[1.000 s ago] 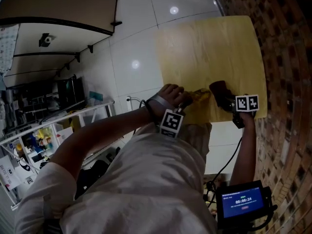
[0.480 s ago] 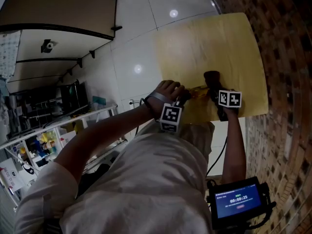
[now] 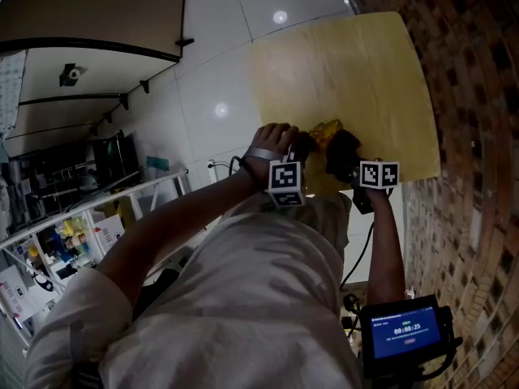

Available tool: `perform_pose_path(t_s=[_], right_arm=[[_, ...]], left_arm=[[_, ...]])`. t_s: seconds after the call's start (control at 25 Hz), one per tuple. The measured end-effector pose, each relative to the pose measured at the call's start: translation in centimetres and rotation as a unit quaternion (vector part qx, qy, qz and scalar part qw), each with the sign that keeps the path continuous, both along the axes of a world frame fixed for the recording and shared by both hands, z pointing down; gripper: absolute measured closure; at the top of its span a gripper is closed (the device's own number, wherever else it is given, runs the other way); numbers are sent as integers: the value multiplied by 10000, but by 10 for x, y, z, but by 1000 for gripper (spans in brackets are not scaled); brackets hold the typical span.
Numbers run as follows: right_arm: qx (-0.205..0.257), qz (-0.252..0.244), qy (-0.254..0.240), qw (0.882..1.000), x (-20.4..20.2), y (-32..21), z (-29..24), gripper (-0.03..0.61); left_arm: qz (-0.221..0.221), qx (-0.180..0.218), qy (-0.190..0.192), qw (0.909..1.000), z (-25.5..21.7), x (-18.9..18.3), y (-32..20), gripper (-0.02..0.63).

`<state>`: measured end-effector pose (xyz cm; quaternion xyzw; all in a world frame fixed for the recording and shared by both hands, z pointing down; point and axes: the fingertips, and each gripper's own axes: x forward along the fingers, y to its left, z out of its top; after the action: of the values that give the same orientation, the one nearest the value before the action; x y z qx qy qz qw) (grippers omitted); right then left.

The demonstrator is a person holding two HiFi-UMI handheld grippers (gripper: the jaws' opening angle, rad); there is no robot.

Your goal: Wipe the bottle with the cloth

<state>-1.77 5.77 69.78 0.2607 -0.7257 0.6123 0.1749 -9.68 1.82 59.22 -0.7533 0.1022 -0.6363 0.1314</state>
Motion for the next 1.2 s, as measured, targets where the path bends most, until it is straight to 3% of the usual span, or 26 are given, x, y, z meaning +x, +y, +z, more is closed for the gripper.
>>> perform_pose_path(t_s=[0.12,0.24,0.56,0.92,1.2], right_arm=[[13,600,-206,9980,12,-5,-18,486],[59,795,-213,9966,16,-7,-24,486],[295,866,-141,9957,7,-8,-36,486],[428,1033,-76,9937,1,-8,-41,486],[501,1088,15,9928,7,-6,-40,486]], left_arm=[[-846,-161,334,9957,-12,12,-14,439],[-1298,-299,555,9895,-20,20,-24,437],[-1373,-98,732,9878,-28,15,-25,423],[-2055,-277,1199,9709,-37,3,-29,407],[-2151,-342,1348,9666,-37,7,-28,411]])
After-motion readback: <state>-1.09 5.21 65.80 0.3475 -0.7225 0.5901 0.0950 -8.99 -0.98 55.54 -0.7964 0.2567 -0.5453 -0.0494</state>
